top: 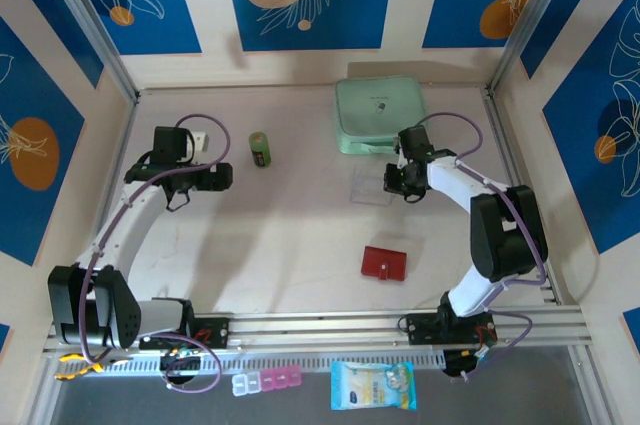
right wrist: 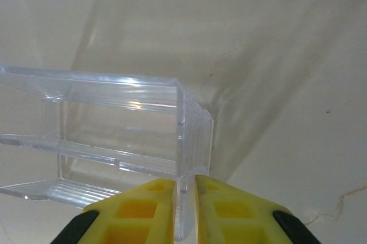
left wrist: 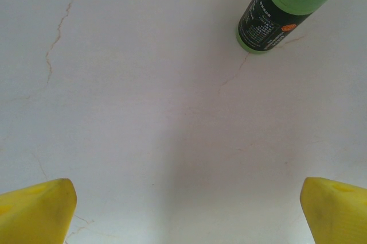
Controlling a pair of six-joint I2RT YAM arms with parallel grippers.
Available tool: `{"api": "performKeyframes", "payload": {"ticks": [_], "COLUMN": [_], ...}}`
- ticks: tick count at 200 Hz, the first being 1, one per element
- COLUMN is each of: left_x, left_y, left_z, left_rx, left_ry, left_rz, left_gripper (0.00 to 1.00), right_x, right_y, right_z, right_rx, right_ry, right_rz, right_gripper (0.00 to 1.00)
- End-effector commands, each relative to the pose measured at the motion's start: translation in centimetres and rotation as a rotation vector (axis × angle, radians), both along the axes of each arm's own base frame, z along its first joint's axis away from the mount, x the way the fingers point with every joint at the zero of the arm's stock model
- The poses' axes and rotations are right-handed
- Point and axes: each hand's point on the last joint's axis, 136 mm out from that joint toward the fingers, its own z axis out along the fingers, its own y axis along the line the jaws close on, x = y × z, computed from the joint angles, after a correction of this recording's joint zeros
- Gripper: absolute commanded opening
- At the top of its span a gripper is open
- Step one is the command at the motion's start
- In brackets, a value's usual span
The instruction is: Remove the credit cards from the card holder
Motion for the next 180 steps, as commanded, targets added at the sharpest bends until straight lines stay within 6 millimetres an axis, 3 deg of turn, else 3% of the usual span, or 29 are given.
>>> {"api": "performKeyframes", "payload": {"ticks": [1,40,97,133,180], "left_x": [-0.2,-0.3,-0.2,-0.3,-0.2], "left_y": [0.1,0.1,-0.1,-0.1,-0.7], "left_z": [-0.1,0.0,0.0,0.0,0.1], "left_rx": [0.021,0.022,0.012,0.006,-0.026], "left_ry": [0.01,0.004,0.004,0.005,0.004], "left_rz": [-0.016,-0.014,-0.018,-0.018,-0.025], "left_gripper": [1.0,1.0,1.0,1.0,1.0], "right_x": [0.0,0.0,0.5,1.3,2.6], "right_y": [0.3,0.6,1.9,5.0,10.8], "right_z": [-0.4,-0.2,1.5,1.9,1.8], "right_rx": [-0.014,-0.031,-0.044,-0.044,-0.091], "right_ry": [0.02,0.016,-0.007,-0.006,0.009], "right_rz": [0.013,0.017,0.031,0.056,0.113], "right_gripper": [0.17,0.14,0.1,0.08,0.09]}}
